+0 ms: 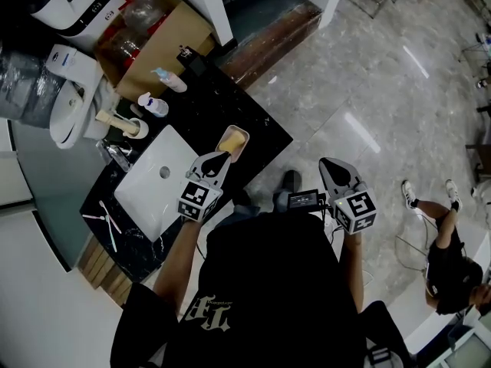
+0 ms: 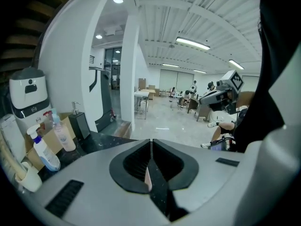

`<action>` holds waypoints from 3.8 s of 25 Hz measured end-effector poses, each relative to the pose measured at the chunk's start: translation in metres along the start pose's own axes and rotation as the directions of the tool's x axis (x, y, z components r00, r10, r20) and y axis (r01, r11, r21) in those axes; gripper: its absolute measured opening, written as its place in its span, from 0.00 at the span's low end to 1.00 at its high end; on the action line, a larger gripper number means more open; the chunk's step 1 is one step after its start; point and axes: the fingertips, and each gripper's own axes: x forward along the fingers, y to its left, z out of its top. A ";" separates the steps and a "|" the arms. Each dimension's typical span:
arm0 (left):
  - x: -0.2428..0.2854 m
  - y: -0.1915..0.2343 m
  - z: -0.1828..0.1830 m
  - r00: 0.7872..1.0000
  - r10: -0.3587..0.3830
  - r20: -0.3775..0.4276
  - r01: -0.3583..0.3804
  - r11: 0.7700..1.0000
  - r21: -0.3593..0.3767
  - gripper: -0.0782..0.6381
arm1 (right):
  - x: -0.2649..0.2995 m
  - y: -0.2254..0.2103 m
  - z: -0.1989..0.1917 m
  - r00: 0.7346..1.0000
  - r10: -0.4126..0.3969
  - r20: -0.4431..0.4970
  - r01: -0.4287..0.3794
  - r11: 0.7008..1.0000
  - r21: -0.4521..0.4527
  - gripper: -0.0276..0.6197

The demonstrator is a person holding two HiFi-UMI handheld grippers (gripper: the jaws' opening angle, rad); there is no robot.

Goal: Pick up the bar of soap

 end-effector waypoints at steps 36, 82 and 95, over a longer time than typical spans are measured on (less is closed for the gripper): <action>0.096 0.047 -0.119 0.864 0.025 -0.502 0.067 0.984 0.164 0.29 | 0.002 -0.003 -0.027 1.000 0.001 -0.022 0.001 0.997 0.083 0.06; 0.128 0.051 -0.135 0.668 -0.040 -0.743 0.194 0.974 0.121 0.40 | -0.002 -0.016 -0.035 0.999 0.012 -0.034 -0.008 0.996 0.094 0.06; 0.097 0.051 -0.104 0.853 0.040 -0.520 0.010 0.995 0.094 0.40 | -0.019 -0.010 -0.045 0.999 0.015 -0.048 -0.010 0.996 0.086 0.06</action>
